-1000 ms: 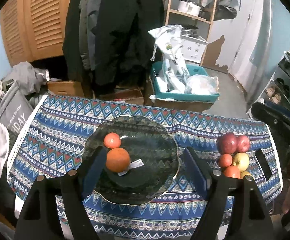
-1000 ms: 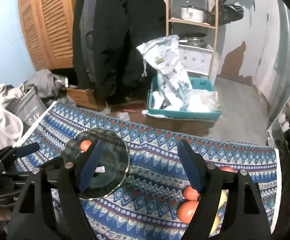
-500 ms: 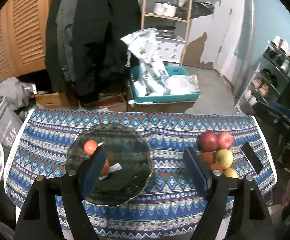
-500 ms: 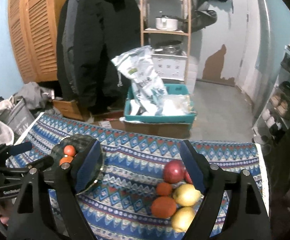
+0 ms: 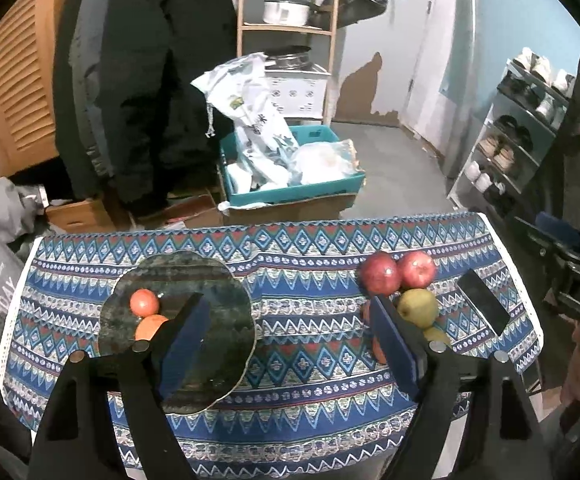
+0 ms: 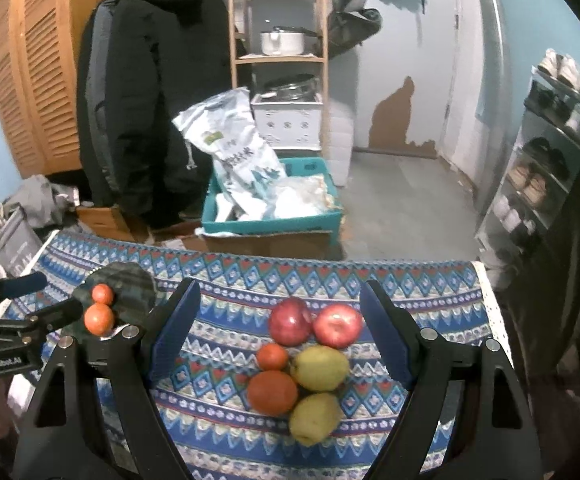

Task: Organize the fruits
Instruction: 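Move both open tools back over the fruit pile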

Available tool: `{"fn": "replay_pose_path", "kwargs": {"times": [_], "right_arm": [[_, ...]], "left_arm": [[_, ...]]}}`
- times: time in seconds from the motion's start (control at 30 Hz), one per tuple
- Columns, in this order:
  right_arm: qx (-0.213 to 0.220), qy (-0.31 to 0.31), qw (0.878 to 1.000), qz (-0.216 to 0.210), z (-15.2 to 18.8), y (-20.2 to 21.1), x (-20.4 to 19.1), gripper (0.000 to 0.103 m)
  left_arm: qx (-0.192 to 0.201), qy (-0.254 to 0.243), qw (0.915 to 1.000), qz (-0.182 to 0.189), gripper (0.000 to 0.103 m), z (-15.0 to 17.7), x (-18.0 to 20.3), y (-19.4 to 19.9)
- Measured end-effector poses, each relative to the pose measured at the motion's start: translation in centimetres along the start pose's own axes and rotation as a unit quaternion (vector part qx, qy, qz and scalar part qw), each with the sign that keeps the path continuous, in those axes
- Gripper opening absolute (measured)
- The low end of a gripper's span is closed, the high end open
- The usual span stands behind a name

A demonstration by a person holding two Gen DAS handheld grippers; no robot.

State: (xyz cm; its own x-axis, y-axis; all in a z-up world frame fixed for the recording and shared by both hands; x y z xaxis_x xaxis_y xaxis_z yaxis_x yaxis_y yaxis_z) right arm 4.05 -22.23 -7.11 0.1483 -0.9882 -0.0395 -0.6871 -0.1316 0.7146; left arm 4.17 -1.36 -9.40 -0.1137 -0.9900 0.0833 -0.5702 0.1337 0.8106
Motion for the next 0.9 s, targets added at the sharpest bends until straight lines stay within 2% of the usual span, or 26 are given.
{"fn": "replay_pose_path", "kwargs": {"times": [0.5, 0.77, 0.9], "right_arm": [[-0.050, -0.018, 0.998, 0.022, 3.5, -2.2, 3.6, 0.082], [-0.106, -0.023, 0.994, 0.029, 6.3, -5.7, 5.0, 0.082], [-0.138, -0.031, 0.990, 0.017, 7.9, -7.6, 5.3, 0.082]], "left_arm": [[-0.030, -0.040, 0.9986, 0.015, 0.085, 1.1, 4.3, -3.7], [-0.059, -0.050, 0.9968, 0.021, 0.085, 2.3, 5.8, -7.0], [-0.074, -0.046, 0.9960, 0.020, 0.085, 3.0, 6.0, -8.9]]}}
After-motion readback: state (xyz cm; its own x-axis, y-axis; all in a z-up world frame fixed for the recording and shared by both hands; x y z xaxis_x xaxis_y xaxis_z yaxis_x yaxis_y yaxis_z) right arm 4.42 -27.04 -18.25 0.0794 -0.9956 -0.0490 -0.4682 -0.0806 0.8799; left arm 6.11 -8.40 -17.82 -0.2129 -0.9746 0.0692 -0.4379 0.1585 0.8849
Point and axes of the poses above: each gripper's, at about its wrist camera, not at the fingertips, and y roughly against the way its jaws point, x to its right, z to its underside, the point moved 1 cm from there along -y, roughly the way its jaws point, and after that the axes turned 5 degrees about -x, right-handed, at the moved point
